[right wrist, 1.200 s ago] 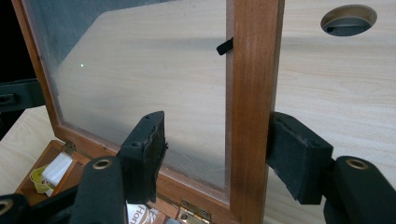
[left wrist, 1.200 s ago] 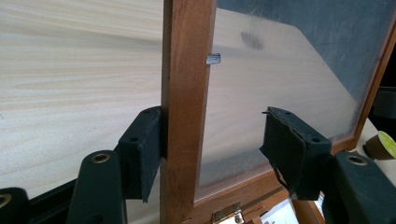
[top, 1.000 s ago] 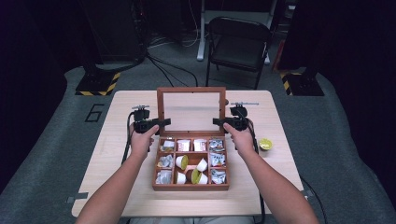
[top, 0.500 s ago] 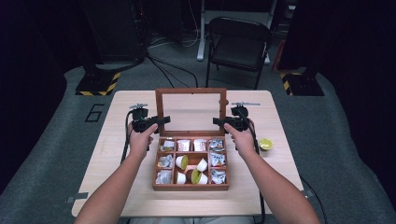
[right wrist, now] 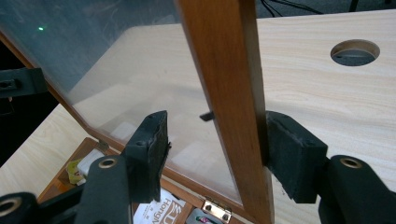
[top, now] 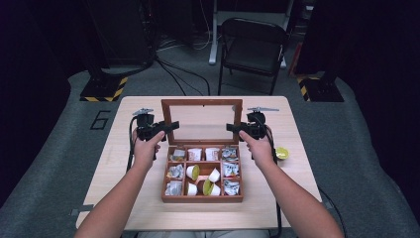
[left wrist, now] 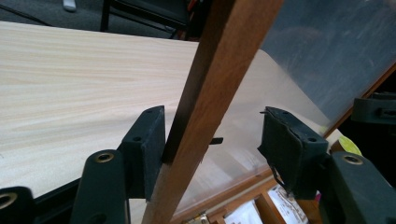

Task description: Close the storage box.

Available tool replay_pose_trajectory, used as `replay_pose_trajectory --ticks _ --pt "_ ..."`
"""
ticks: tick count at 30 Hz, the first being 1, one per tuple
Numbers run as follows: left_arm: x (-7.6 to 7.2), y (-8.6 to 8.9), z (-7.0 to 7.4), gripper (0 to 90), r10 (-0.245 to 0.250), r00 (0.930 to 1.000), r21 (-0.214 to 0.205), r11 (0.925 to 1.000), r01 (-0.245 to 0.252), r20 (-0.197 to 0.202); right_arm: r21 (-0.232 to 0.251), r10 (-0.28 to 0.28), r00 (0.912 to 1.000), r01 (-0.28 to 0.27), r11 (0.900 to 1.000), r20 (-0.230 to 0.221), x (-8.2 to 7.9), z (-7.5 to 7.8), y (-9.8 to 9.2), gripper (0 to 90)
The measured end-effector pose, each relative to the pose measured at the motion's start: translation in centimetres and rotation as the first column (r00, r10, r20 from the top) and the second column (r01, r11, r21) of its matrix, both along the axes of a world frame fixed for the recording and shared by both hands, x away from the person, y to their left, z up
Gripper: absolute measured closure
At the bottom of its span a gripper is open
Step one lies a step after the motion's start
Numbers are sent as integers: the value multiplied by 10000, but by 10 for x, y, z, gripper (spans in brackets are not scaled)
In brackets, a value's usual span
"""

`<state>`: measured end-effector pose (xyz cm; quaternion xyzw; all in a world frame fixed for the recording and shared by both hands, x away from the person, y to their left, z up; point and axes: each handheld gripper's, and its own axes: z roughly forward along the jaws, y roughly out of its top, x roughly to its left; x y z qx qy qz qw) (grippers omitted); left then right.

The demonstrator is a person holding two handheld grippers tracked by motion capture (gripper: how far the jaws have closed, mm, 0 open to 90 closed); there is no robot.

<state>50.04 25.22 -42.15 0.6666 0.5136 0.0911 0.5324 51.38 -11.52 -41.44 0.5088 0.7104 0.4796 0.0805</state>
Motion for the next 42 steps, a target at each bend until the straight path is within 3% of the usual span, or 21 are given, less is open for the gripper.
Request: replay_pose_trajectory --ticks 5,7,15,23,28,31,35,42 --pt "-11 2 9 380 -260 9992 53 9997 259 315 -150 124 9999 -124 9998 2 -8 4 0 393" --pt "-16 3 13 378 -407 9973 254 9989 393 605 -221 180 9998 -179 9996 41 -14 6 0 392" --pt "-40 5 23 355 -787 9913 439 9963 744 1053 -442 523 9942 -483 9979 943 -37 18 -2 371" --pt "-84 20 13 326 -1180 9838 494 9924 1123 1351 -960 970 9840 -832 9919 1497 -79 18 -8 357" --pt "-107 20 5 326 -1665 9773 1248 9807 1503 1312 -1110 1371 9805 -1219 9863 1411 -104 10 -13 360" --pt "-118 20 -3 327 -1811 9753 1469 9758 1622 1261 -1199 1481 9794 -1319 9840 1373 -115 2 -14 362" --pt "-130 21 -17 331 -1820 9779 1234 9779 1689 1034 -1585 1593 9757 -1352 9781 1503 -129 -10 -14 364" --pt "-148 18 -37 348 -1911 9790 1594 9710 1780 708 -1979 1836 9699 -1507 9686 1598 -152 -30 -17 367"
